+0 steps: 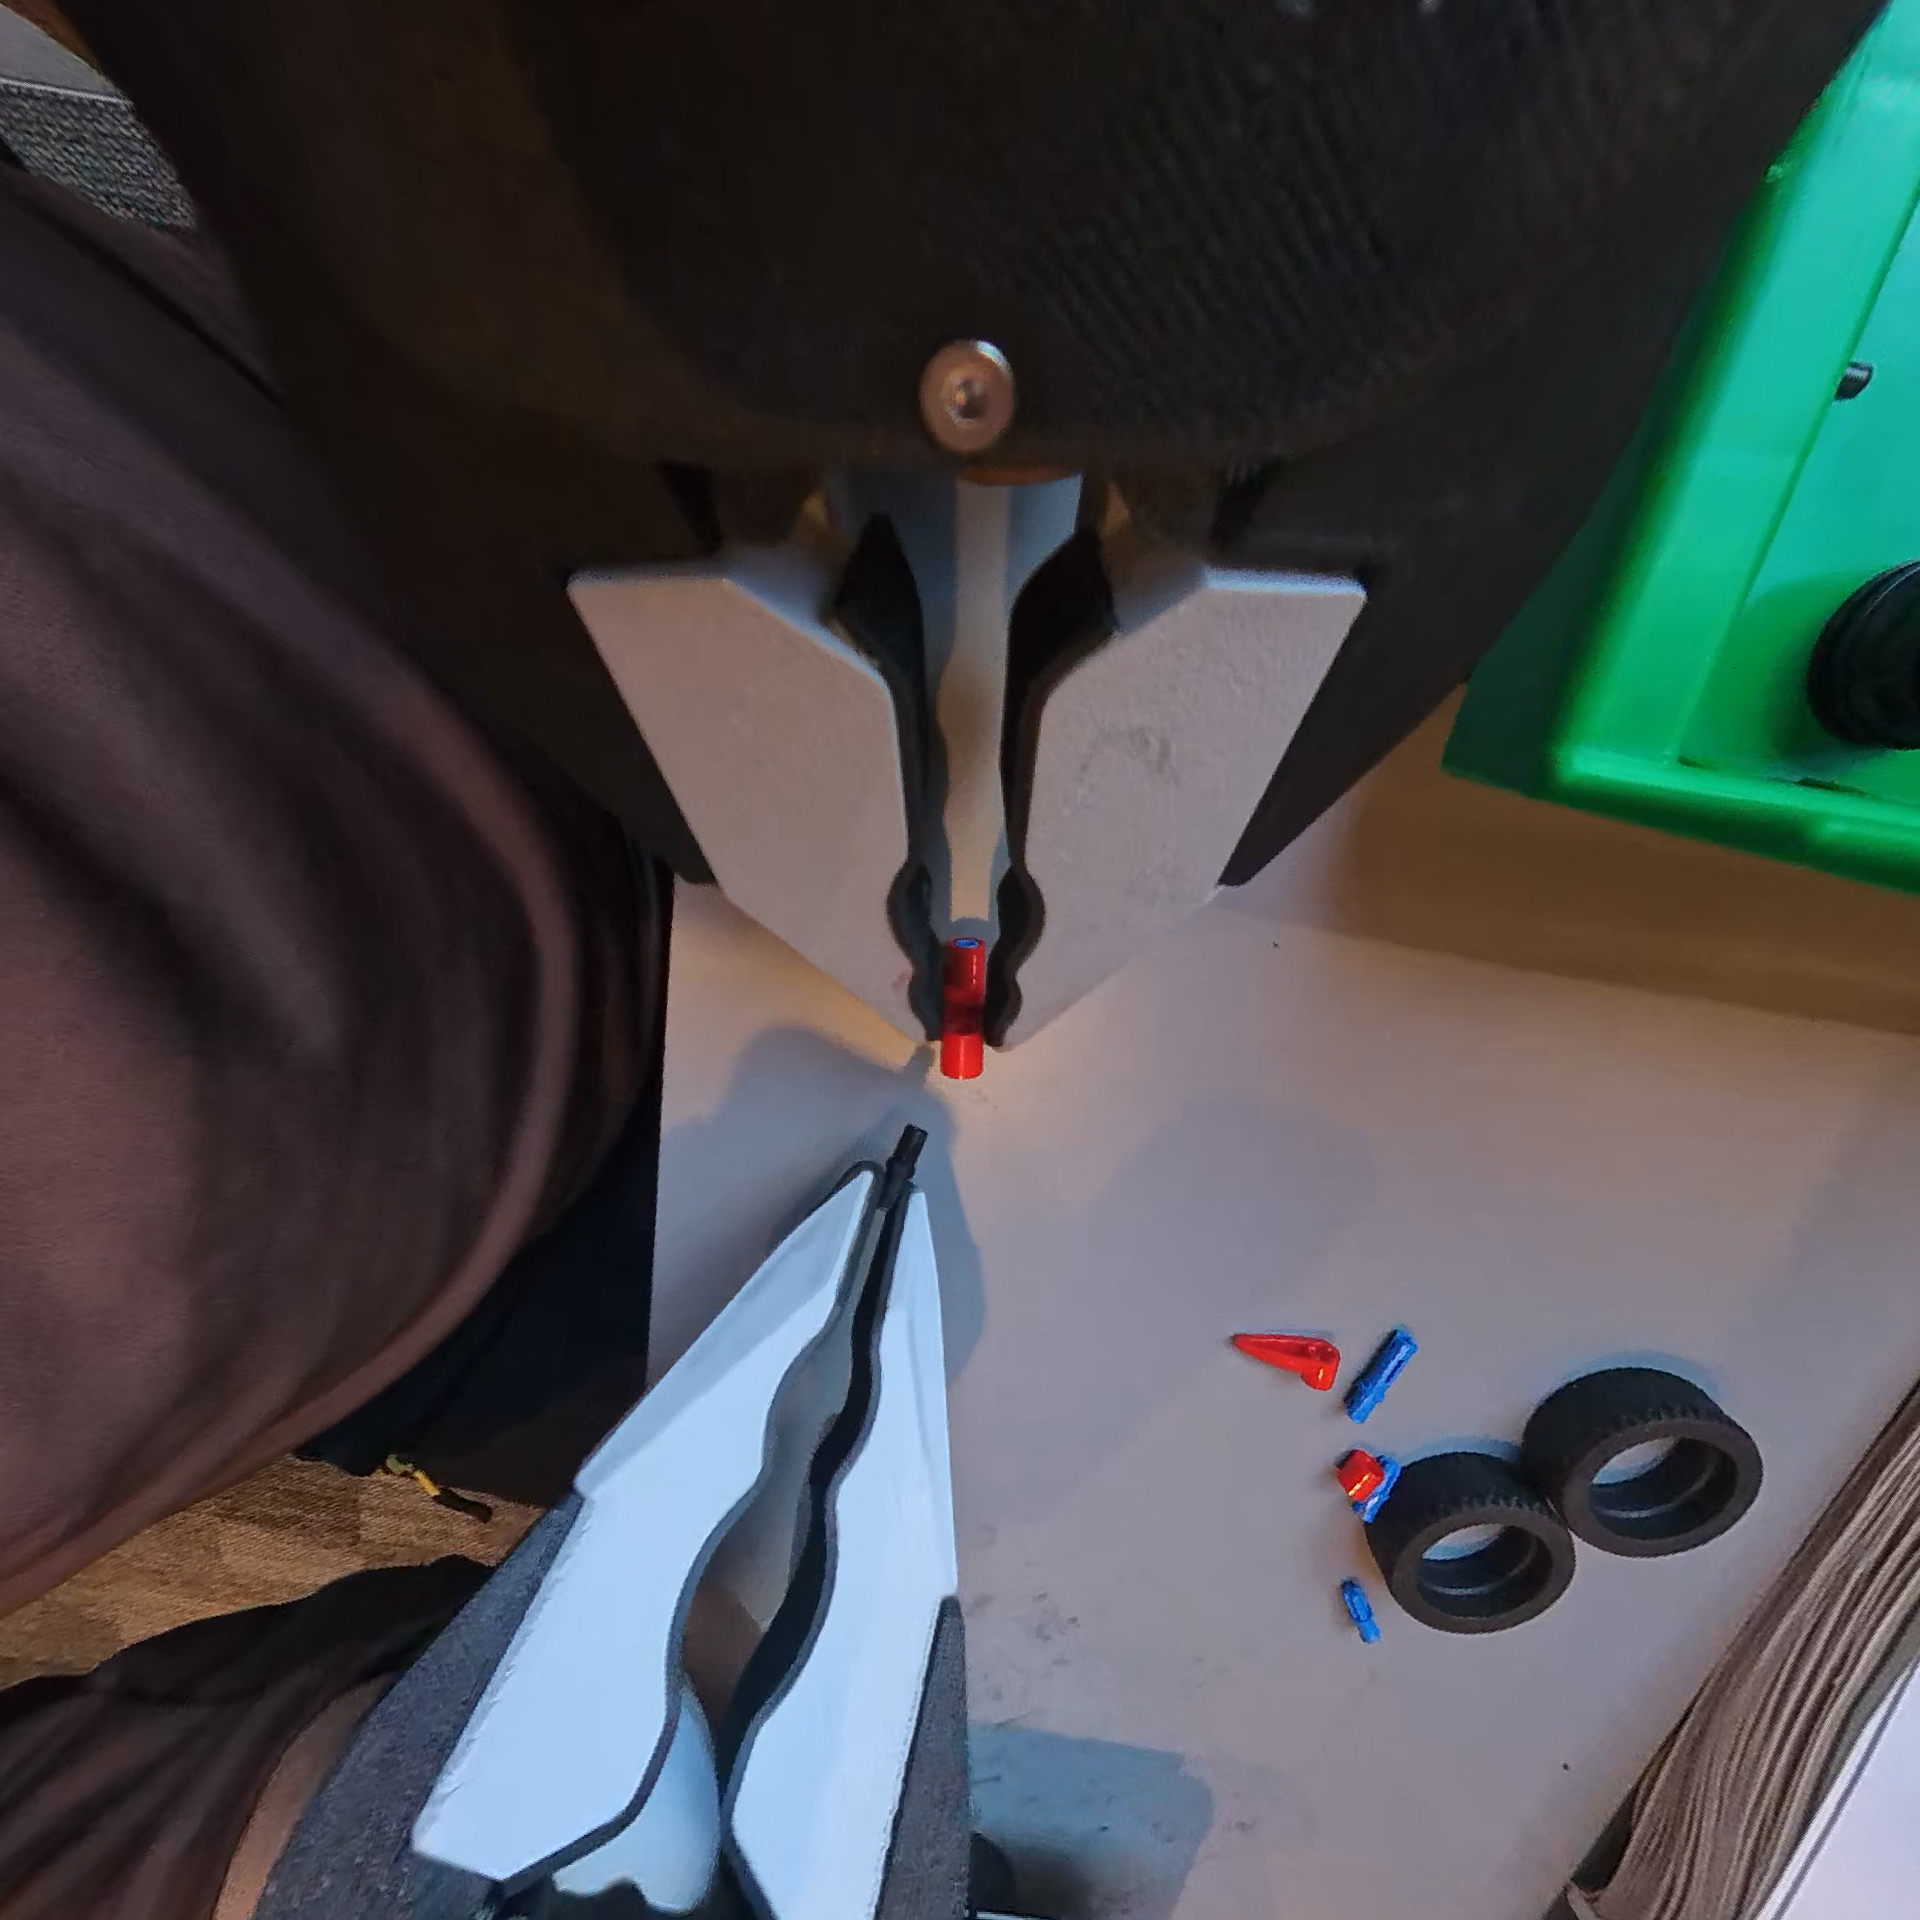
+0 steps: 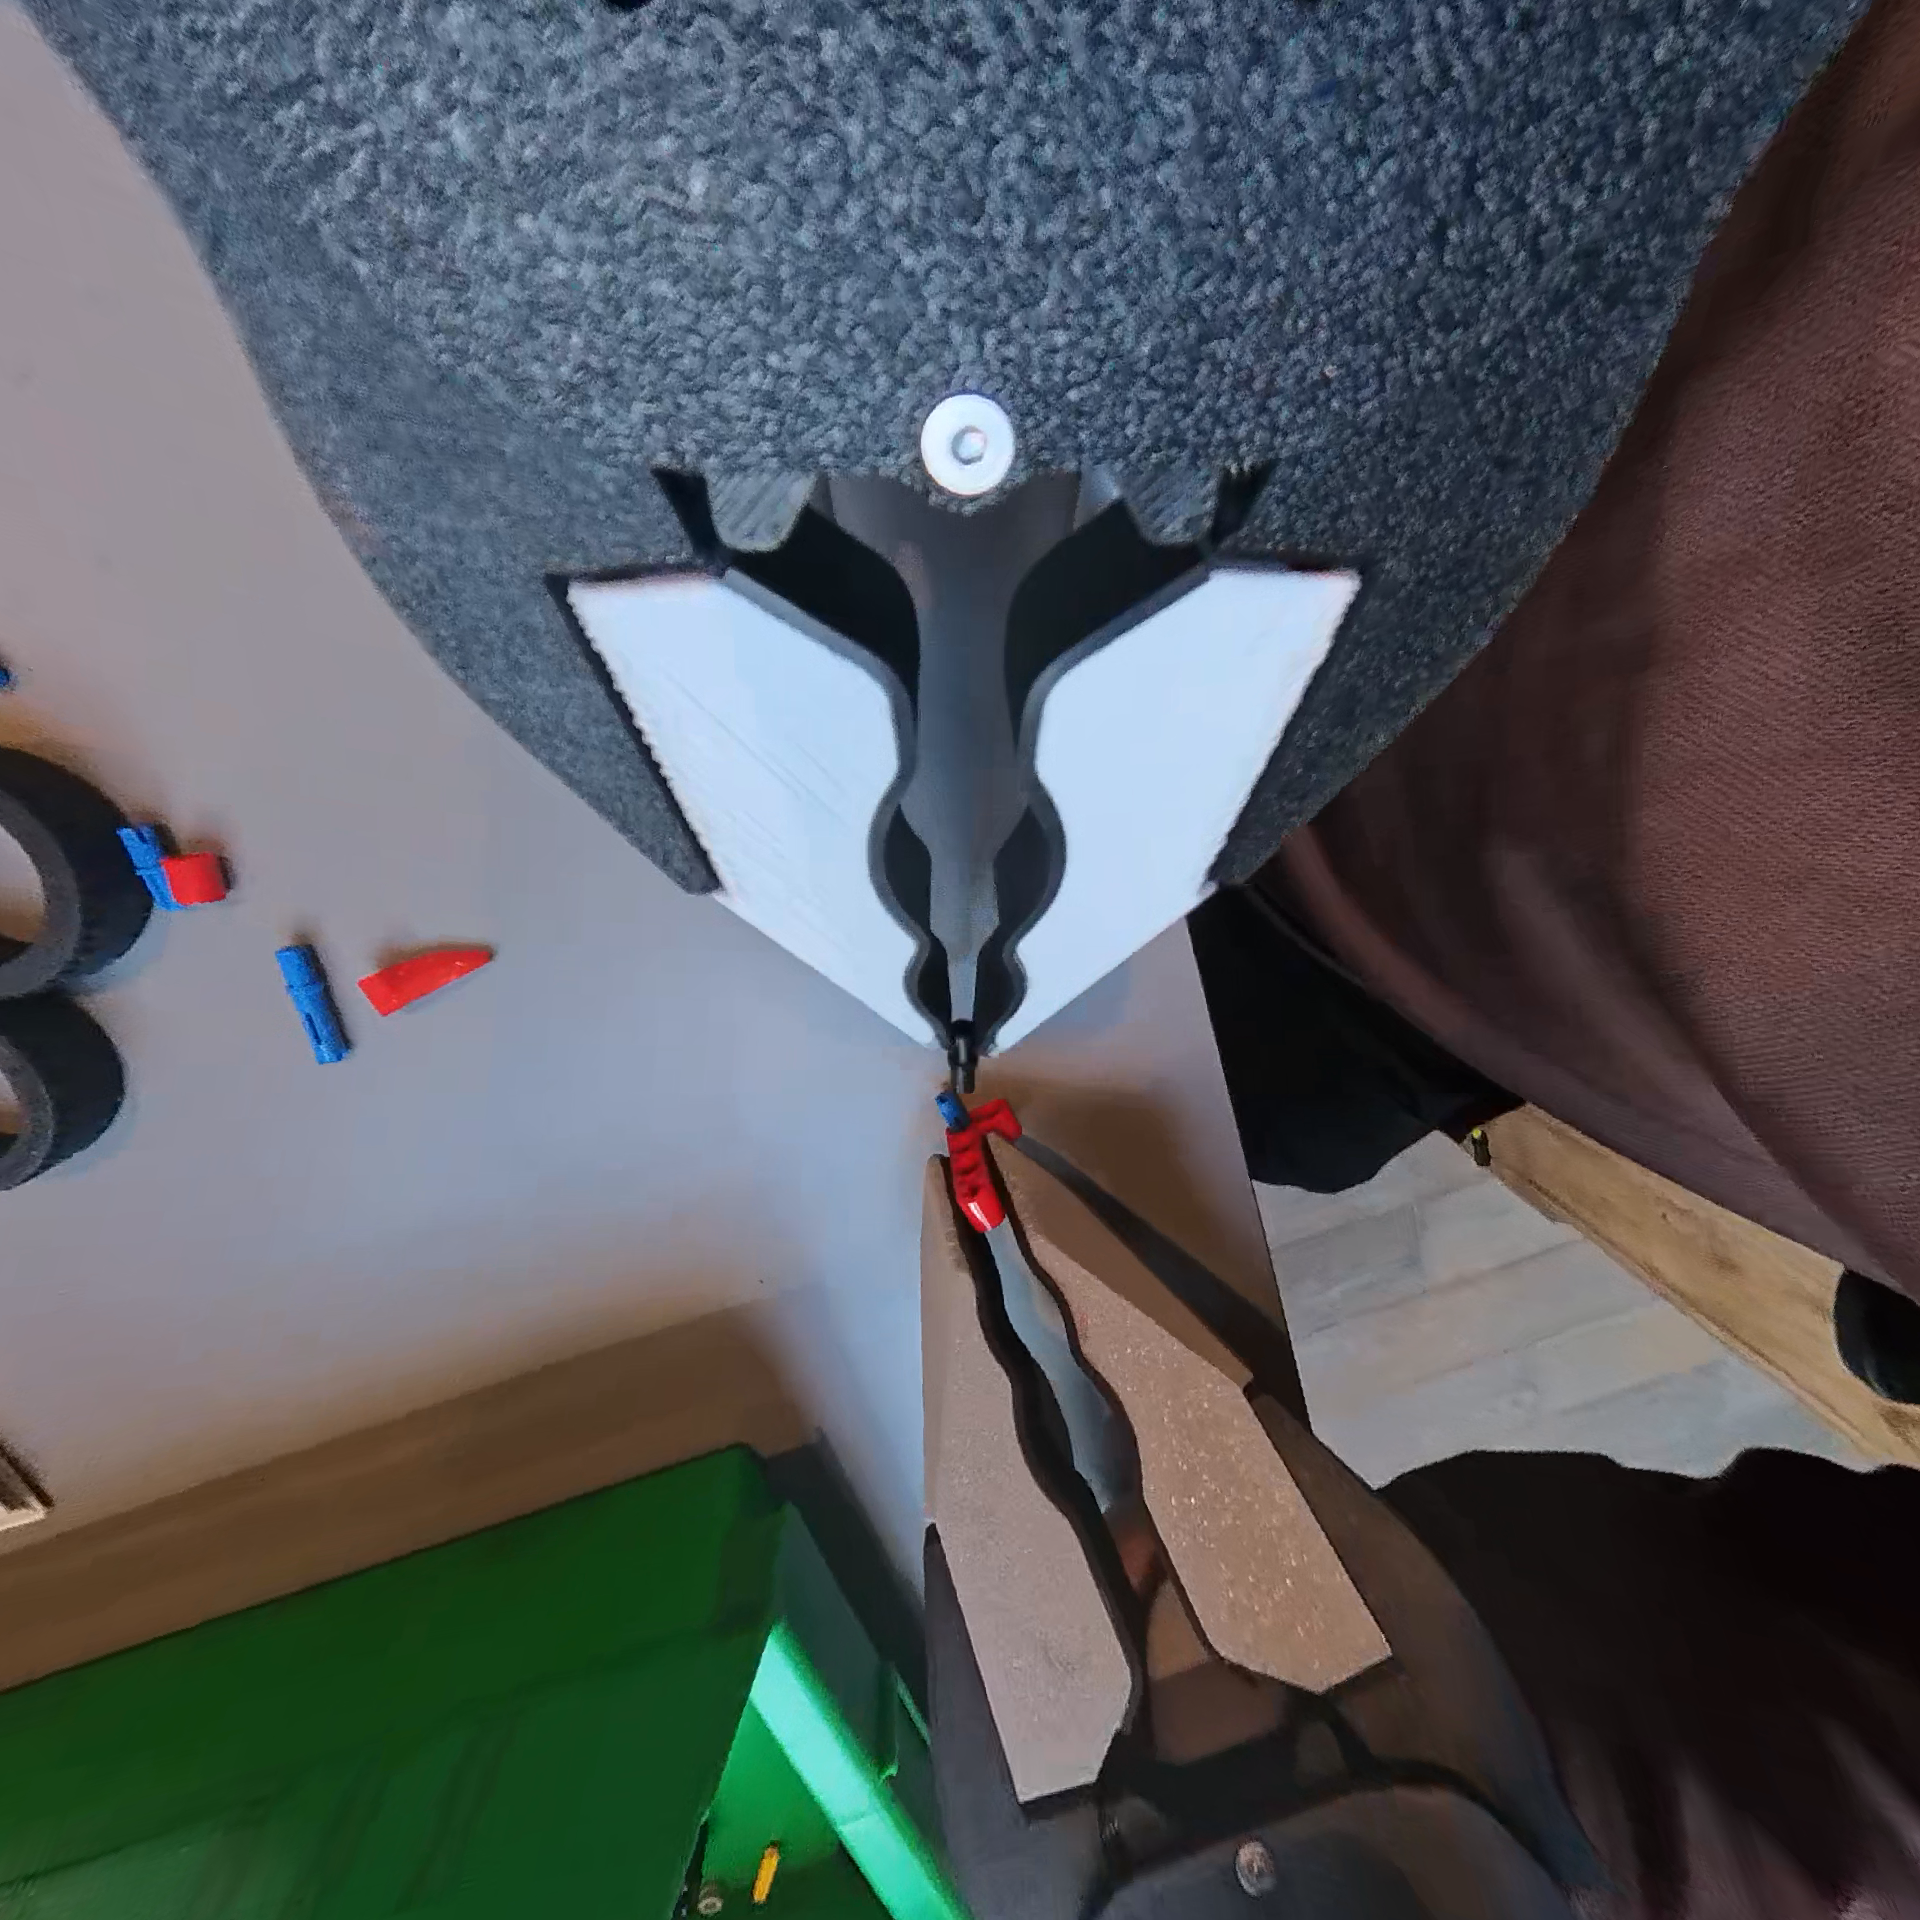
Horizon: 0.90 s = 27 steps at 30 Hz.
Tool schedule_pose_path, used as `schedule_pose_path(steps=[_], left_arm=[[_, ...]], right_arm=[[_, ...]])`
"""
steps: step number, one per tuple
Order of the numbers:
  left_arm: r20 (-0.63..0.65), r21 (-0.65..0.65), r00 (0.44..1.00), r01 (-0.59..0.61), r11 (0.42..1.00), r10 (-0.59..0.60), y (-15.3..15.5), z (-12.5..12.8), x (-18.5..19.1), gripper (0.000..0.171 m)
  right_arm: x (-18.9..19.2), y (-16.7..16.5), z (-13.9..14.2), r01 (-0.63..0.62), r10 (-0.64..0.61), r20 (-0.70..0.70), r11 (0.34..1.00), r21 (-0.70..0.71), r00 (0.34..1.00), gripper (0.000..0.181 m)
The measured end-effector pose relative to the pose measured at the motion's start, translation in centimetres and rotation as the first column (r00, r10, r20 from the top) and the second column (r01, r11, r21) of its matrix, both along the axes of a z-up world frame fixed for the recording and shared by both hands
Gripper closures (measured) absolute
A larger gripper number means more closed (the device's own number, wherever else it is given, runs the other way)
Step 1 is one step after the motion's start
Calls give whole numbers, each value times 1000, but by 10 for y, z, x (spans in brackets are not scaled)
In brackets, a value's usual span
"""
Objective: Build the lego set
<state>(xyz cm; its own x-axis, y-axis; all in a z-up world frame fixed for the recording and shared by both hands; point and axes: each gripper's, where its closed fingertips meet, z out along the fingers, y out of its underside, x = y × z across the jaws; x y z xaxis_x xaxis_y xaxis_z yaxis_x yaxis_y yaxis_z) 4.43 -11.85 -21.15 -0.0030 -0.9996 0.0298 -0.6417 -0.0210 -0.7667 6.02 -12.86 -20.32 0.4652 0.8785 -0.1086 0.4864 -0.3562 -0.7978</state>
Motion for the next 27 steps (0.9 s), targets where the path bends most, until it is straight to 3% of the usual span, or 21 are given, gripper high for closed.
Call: schedule_pose_path(steps=[27], left_arm=[[0,37,993,118,992,-118,-17,0,-17,166]], right_arm=[[-33,-7,1,-116,115,25,992,52,993,179]])
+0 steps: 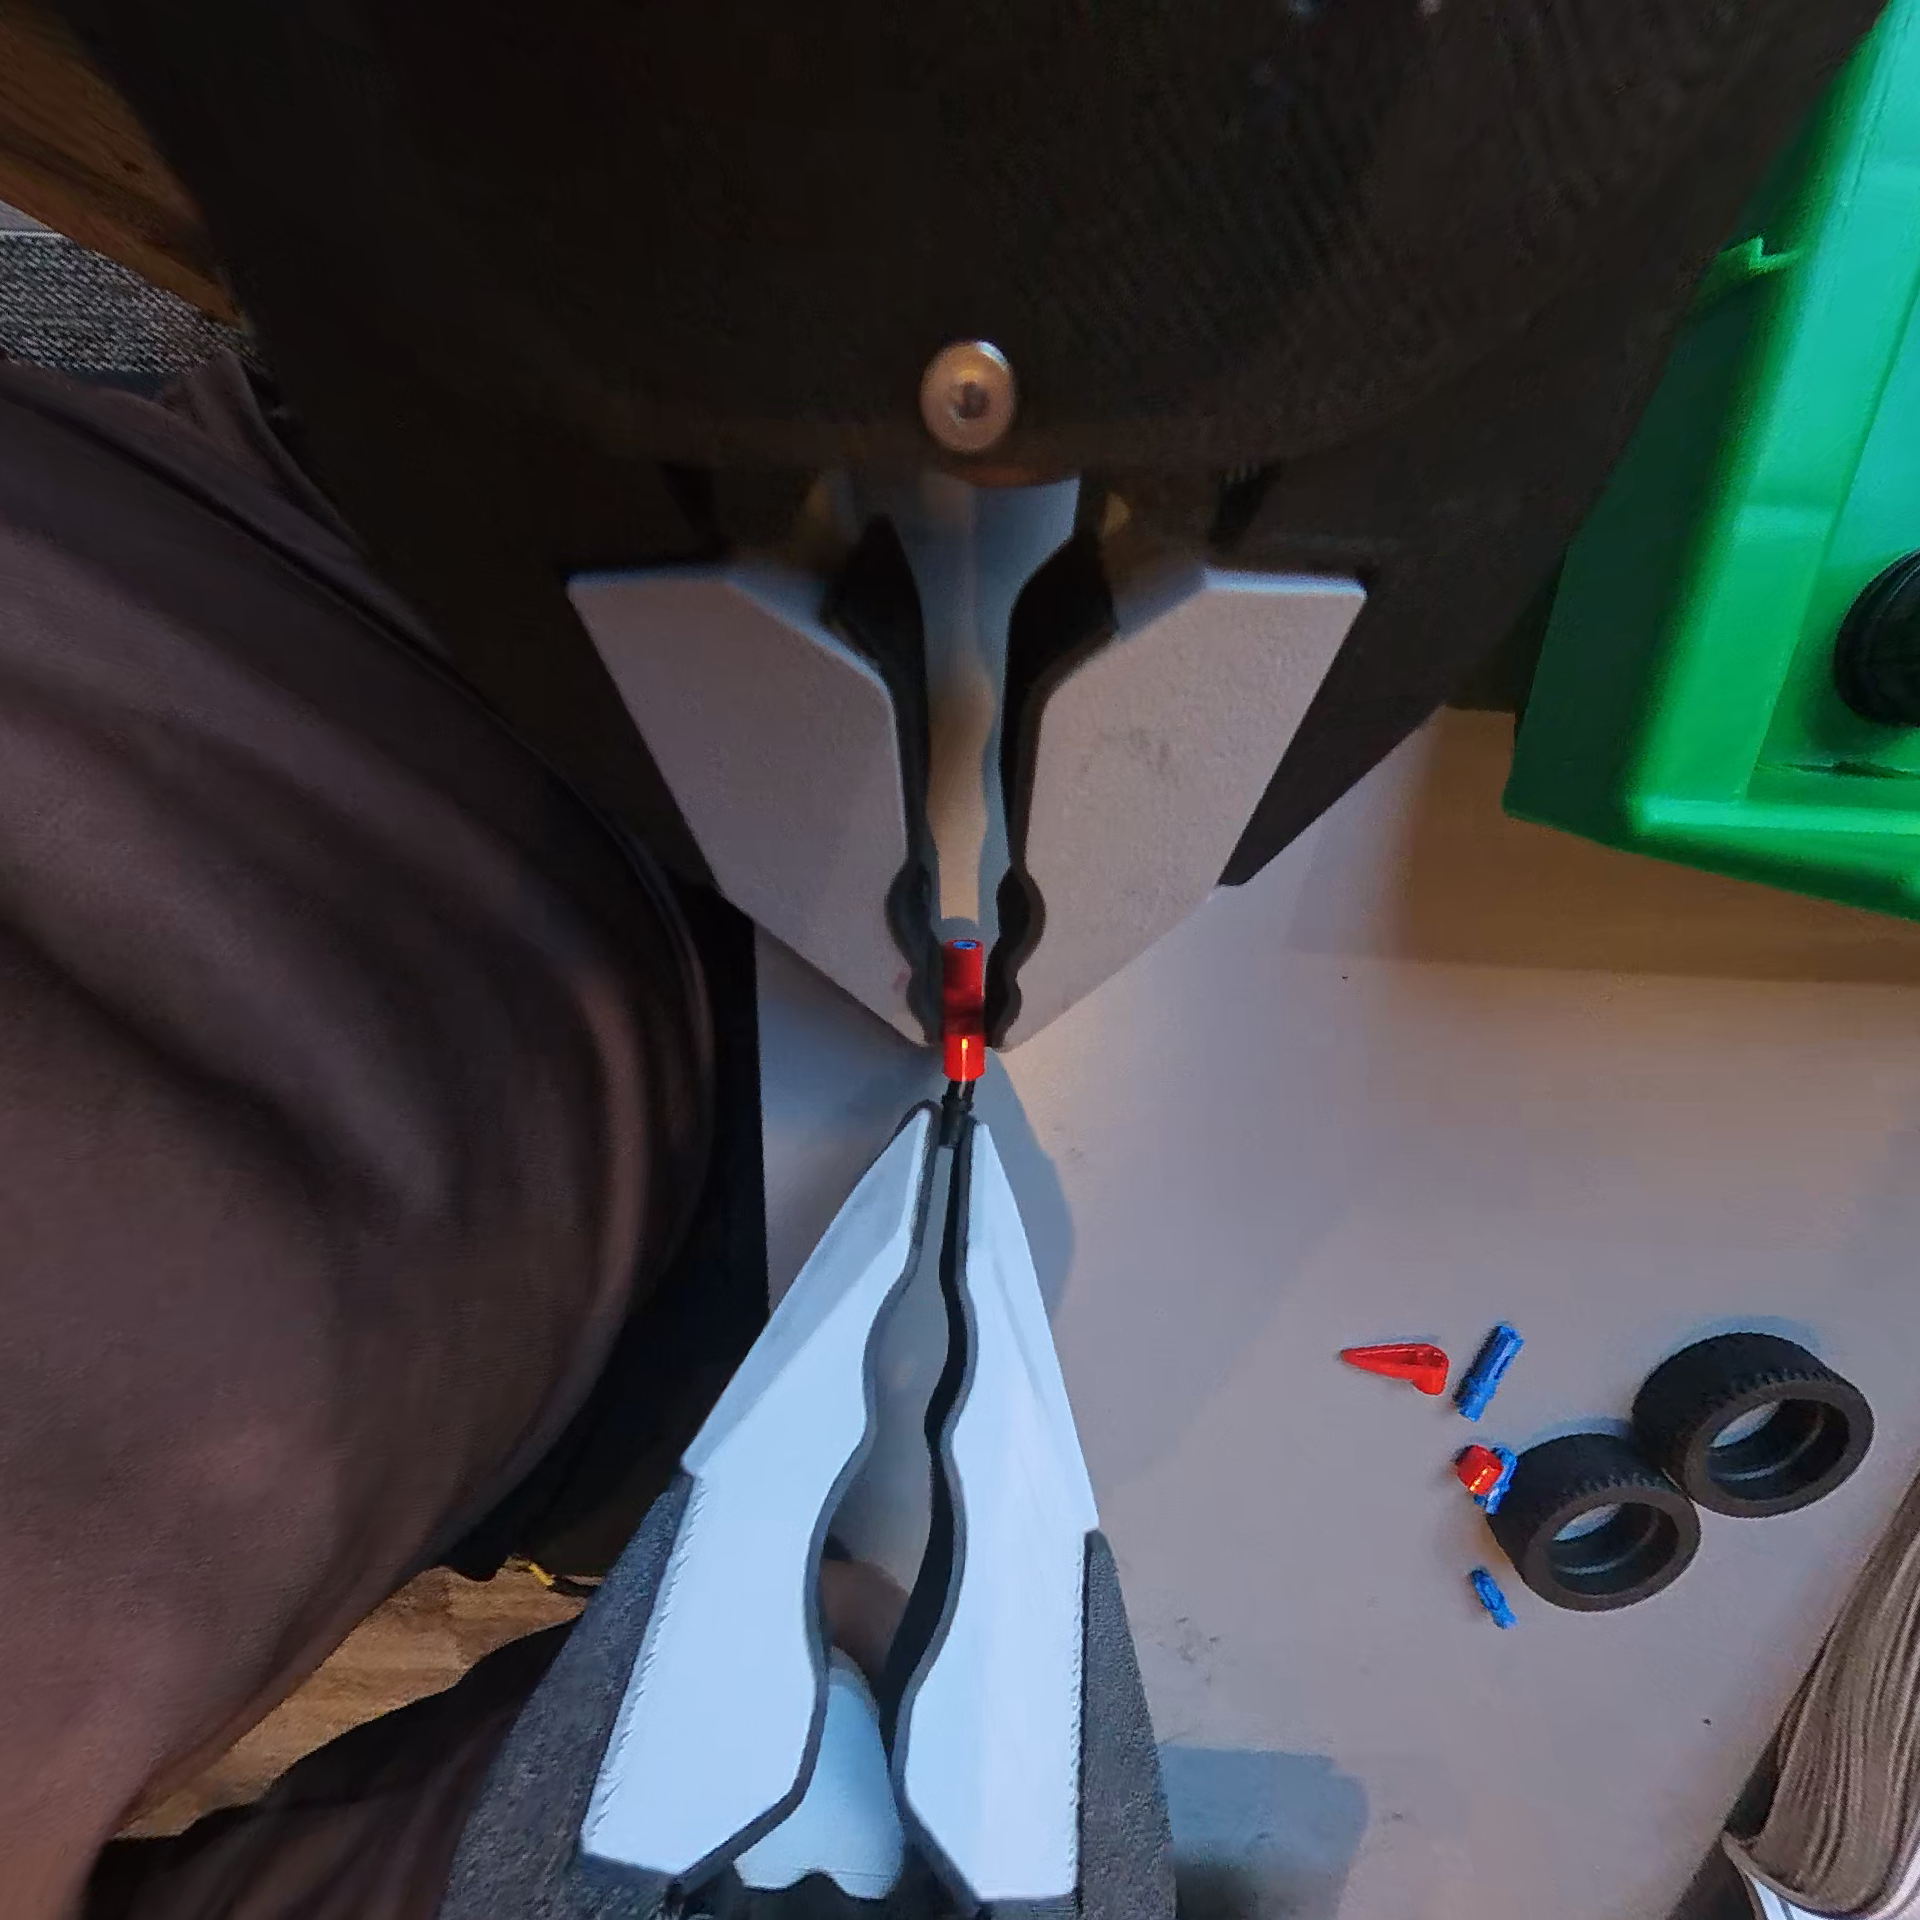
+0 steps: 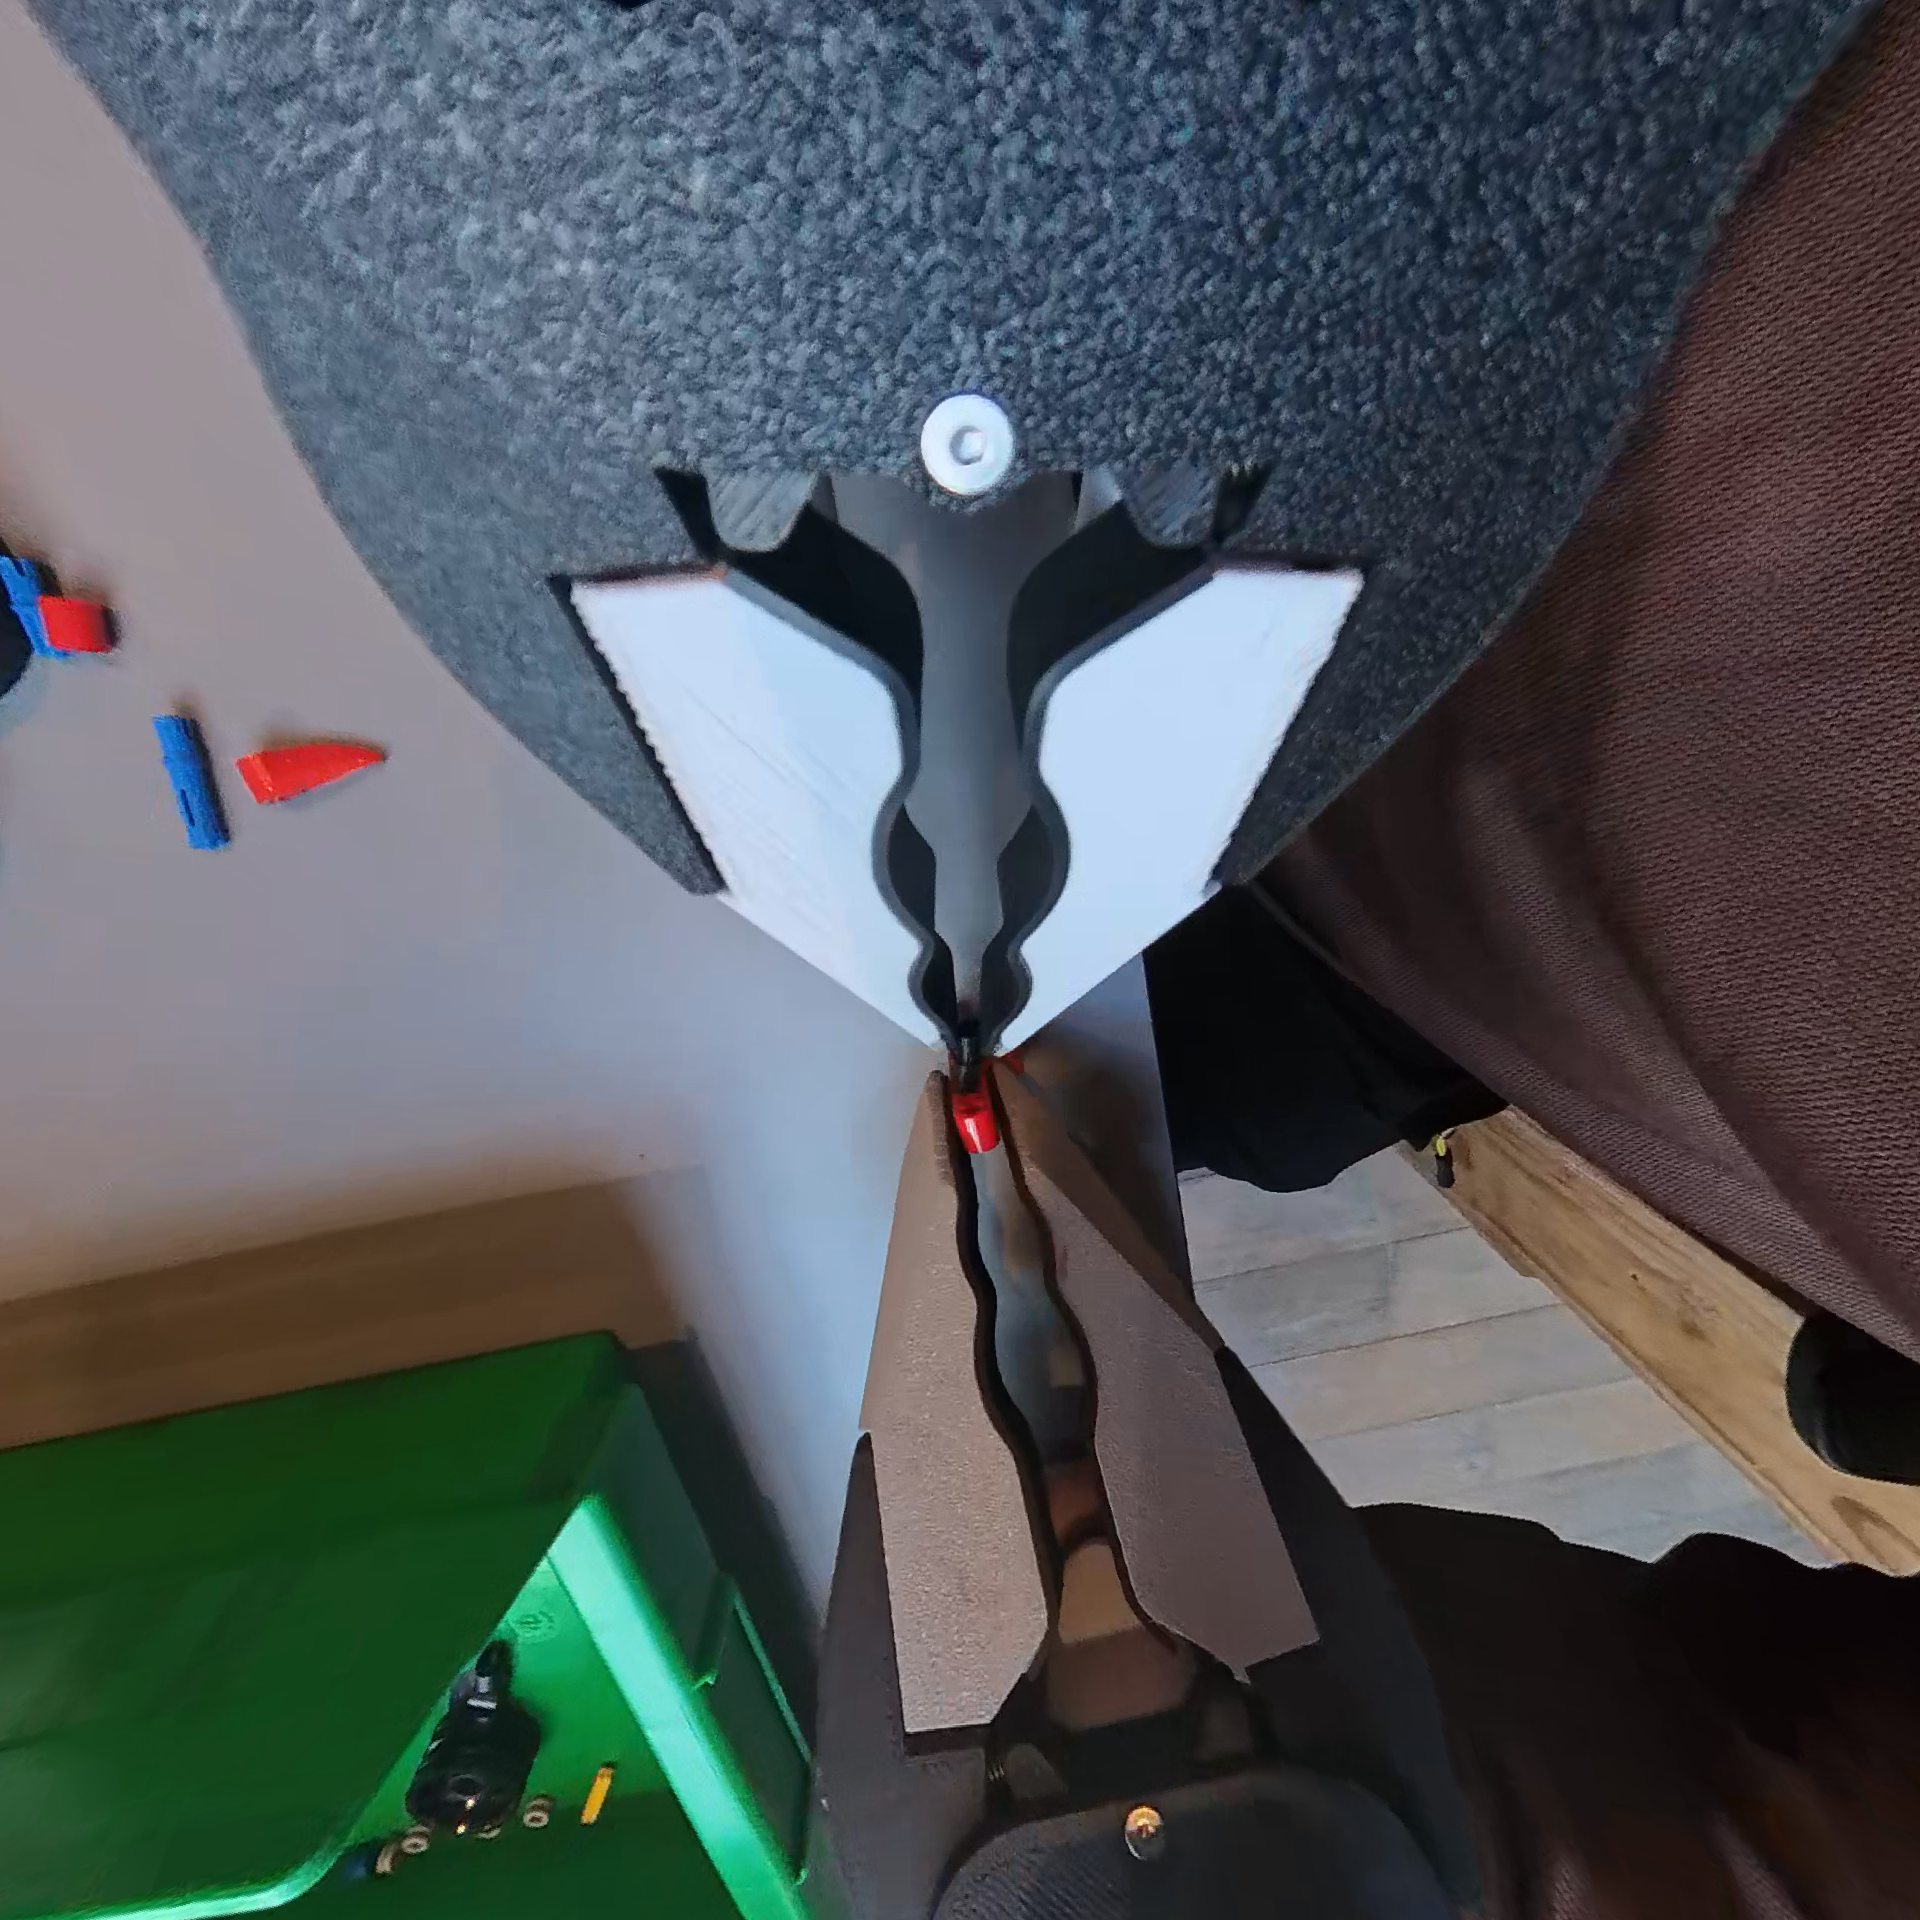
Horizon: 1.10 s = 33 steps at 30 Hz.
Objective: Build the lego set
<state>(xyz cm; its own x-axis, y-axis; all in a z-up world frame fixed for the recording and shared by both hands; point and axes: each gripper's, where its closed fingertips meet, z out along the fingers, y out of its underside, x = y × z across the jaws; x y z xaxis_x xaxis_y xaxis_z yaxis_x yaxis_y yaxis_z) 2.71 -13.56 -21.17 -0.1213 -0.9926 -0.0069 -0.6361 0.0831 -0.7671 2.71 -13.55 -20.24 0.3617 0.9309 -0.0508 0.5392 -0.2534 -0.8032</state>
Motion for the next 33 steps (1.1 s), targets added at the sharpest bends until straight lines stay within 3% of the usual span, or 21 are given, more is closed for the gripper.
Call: schedule_pose_path(steps=[9,23,33], left_arm=[[-3,-5,1000,14,1000,-14,-2,0,-1,166],[-2,-23,1000,13,1000,-13,-2,0,-1,166],[0,-18,1000,11,1000,-11,-2,0,-1,166]], right_arm=[[-4,-1,1,-74,74,-1,997,18,997,179],[-2,1,-15,-142,134,112,988,64,985,179],[-2,-1,-10,-151,150,63,988,15,987,179]])
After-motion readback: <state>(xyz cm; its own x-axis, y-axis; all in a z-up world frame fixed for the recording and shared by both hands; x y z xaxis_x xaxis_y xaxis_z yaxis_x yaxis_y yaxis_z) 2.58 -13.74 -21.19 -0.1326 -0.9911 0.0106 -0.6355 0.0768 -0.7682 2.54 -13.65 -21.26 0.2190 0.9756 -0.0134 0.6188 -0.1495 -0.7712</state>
